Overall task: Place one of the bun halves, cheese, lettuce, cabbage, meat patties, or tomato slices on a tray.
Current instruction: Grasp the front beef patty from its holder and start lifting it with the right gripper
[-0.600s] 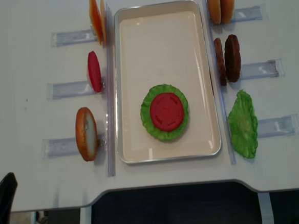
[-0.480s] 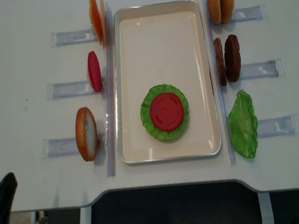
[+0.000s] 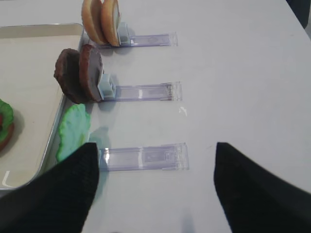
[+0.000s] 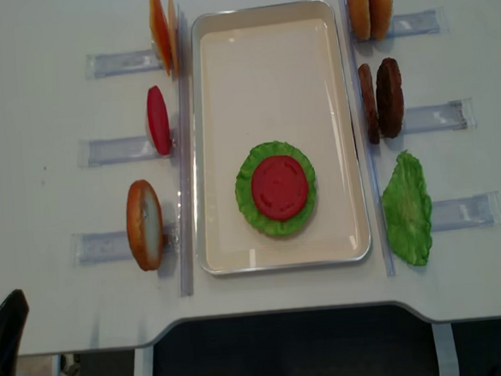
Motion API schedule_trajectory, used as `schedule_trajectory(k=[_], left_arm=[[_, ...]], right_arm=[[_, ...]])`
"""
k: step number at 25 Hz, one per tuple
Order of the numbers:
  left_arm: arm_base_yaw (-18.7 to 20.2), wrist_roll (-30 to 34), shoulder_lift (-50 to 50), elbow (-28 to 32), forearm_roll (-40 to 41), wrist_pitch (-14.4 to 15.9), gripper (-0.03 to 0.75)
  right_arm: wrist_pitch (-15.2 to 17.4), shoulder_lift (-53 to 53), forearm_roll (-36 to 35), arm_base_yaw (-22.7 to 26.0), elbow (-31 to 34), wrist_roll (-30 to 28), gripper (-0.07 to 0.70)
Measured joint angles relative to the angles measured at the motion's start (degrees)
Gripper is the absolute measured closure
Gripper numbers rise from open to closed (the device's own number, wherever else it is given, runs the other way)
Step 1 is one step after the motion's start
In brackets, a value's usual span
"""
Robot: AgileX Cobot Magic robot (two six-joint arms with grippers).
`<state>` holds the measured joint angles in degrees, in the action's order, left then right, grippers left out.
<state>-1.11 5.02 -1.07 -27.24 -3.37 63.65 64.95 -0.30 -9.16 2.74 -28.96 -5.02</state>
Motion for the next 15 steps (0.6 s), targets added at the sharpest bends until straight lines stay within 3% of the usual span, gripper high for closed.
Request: schedule_trajectory(k=[15], left_arm=[[0.0, 0.0, 0.0, 0.0, 0.0, 0.0, 0.137]], right_arm=[[-0.3, 0.6, -0.3, 0.0, -1.1, 0.0, 0.145]])
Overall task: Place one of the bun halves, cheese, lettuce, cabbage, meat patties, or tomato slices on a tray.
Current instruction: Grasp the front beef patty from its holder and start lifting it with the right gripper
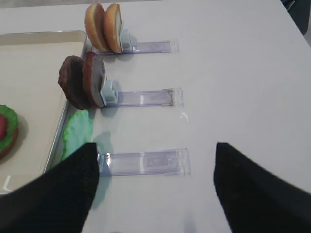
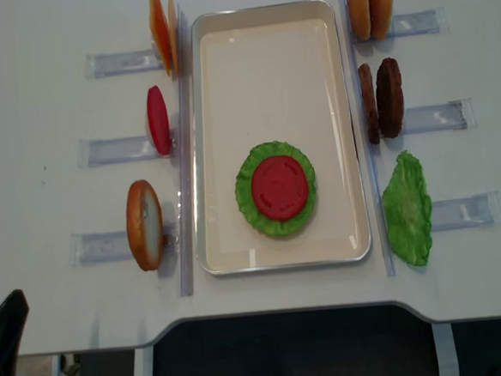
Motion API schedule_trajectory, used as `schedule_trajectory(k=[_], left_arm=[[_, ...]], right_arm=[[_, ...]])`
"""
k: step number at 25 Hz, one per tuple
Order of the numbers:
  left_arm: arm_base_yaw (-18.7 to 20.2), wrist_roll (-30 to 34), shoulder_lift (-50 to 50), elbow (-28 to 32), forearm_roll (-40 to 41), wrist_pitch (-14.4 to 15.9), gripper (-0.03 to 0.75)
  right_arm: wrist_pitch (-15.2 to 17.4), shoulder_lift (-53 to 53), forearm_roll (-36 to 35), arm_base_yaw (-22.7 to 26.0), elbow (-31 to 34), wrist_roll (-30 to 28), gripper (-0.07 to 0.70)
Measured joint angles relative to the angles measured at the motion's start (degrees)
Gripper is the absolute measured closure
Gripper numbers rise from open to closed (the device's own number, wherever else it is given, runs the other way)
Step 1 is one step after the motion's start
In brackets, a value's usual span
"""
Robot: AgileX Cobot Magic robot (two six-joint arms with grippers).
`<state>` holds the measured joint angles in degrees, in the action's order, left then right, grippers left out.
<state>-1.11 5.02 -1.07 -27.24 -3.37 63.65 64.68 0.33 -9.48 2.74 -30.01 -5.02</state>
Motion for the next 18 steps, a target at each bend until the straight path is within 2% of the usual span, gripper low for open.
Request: schedule_trajectory(k=[8, 18], left_arm=[[0.0, 0.0, 0.0, 0.0, 0.0, 0.0, 0.137], [0.0, 0.0, 0.0, 0.0, 0.0, 0.0, 0.137]], right_arm=[[0.5, 15.3, -0.7, 0.0, -1.6, 0.0, 0.145], [1.7, 31.7, -2.0, 0.0, -7.9, -0.4, 0.145]])
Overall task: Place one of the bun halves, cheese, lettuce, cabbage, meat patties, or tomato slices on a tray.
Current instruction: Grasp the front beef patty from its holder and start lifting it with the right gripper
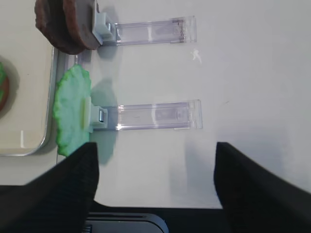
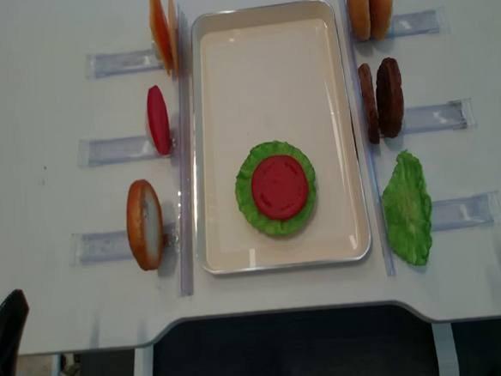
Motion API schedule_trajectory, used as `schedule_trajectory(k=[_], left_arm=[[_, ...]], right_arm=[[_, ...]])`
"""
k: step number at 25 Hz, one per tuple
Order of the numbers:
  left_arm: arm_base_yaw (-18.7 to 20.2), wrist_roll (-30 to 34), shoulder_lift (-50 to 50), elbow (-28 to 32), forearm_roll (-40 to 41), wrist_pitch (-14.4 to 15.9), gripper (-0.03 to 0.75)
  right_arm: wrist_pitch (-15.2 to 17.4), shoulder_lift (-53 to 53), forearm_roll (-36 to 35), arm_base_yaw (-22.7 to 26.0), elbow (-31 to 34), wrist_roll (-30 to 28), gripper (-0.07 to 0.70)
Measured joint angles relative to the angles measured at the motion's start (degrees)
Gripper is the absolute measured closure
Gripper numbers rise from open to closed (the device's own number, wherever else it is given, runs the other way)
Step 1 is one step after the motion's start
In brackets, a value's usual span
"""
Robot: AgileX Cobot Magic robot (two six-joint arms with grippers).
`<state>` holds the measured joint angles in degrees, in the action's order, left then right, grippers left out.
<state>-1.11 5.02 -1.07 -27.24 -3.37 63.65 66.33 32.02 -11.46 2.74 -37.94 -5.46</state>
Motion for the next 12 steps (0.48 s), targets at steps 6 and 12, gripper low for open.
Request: schedule_trajectory(k=[6, 12], left_arm=[[0.0, 0.0, 0.0, 0.0, 0.0, 0.0, 0.137], [0.0, 0.0, 0.0, 0.0, 0.0, 0.0, 0.137]], right_arm=[[0.6, 8.8, -0.2, 0.0, -6.5, -0.8, 0.145], [1.2, 19.9, 0.0, 0.0, -13.6, -2.4, 0.145]])
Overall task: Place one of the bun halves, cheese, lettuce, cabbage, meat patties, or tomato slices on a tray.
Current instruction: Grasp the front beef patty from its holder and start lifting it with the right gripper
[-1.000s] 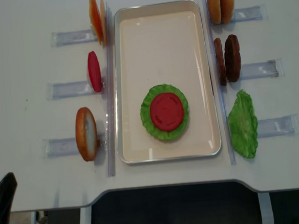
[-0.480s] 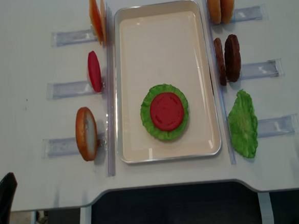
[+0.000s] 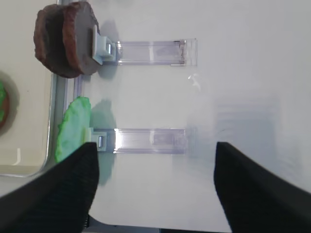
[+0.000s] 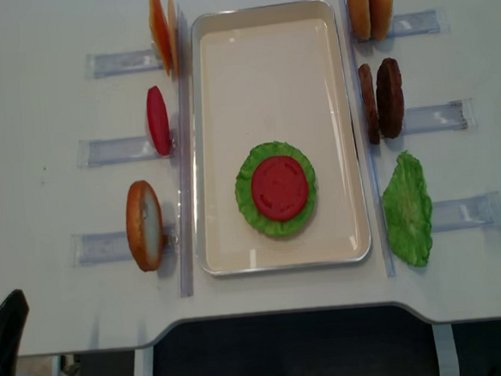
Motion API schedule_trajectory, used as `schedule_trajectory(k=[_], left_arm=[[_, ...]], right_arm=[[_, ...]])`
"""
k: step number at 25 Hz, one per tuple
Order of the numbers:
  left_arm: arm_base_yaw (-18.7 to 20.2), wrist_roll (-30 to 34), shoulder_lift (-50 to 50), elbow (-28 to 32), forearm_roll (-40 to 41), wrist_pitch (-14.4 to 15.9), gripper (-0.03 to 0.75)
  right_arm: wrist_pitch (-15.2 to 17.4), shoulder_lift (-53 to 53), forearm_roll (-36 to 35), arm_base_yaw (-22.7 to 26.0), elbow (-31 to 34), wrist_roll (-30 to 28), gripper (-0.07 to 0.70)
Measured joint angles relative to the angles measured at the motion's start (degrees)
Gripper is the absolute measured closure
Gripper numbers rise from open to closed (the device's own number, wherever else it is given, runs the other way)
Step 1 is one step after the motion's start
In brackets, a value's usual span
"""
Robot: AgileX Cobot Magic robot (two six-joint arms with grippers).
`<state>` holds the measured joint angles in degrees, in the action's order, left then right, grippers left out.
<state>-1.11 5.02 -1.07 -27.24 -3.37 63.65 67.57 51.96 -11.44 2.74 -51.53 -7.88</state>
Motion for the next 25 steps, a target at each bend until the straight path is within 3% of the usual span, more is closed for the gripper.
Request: schedule_trajectory(k=[6, 18, 25], left_arm=[[0.0, 0.0, 0.0, 0.0, 0.0, 0.0, 0.137], [0.0, 0.0, 0.0, 0.0, 0.0, 0.0, 0.137], [0.0, 0.0, 0.0, 0.0, 0.0, 0.0, 0.137]], right_arm=[[-0.2, 7.0, 1.1, 0.0, -5.9, -2.6, 0.145], [-5.6, 13.9, 1.1, 0.0, -11.0, -3.8, 0.146], [-5.7, 18.8, 1.1, 0.0, -13.7, -6.8, 0.146]])
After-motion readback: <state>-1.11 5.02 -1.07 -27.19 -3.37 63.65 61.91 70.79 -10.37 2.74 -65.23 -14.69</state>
